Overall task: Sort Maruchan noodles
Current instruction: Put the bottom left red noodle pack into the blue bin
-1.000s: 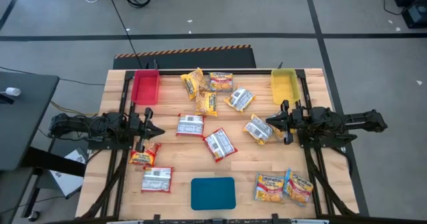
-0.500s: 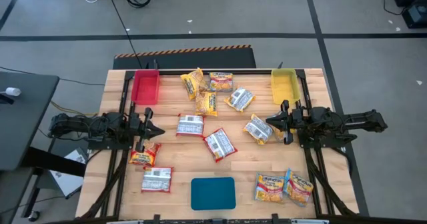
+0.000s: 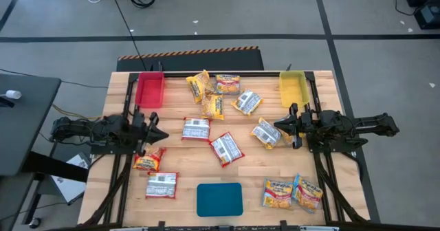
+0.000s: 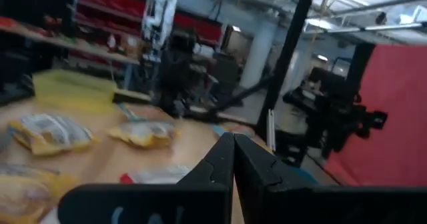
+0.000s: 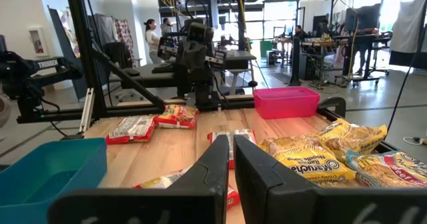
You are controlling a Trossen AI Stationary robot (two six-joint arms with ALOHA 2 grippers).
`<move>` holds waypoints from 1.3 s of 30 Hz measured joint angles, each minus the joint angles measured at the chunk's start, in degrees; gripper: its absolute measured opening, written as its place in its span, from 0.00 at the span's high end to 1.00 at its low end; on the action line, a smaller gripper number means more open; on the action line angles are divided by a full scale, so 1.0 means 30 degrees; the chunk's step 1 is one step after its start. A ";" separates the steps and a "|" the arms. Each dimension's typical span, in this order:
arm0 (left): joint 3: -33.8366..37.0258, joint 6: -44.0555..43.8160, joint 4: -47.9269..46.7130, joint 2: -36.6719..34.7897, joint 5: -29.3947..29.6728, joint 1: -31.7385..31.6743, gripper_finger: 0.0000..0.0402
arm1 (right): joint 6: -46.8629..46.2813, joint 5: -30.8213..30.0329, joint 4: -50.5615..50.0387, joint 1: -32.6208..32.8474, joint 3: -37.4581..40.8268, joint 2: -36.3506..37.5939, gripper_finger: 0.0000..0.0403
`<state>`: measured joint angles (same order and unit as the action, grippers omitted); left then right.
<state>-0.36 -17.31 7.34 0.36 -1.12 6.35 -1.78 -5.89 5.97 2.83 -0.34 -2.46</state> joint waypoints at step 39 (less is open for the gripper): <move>-1.4494 -1.6308 -0.8491 2.3765 0.4646 1.6057 0.99 | 0.0001 0.0000 -0.0006 0.0000 -0.0001 0.0001 0.93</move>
<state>-43.84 -66.24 -18.14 71.66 12.82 54.52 -1.78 -5.89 5.96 2.83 -0.34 -2.46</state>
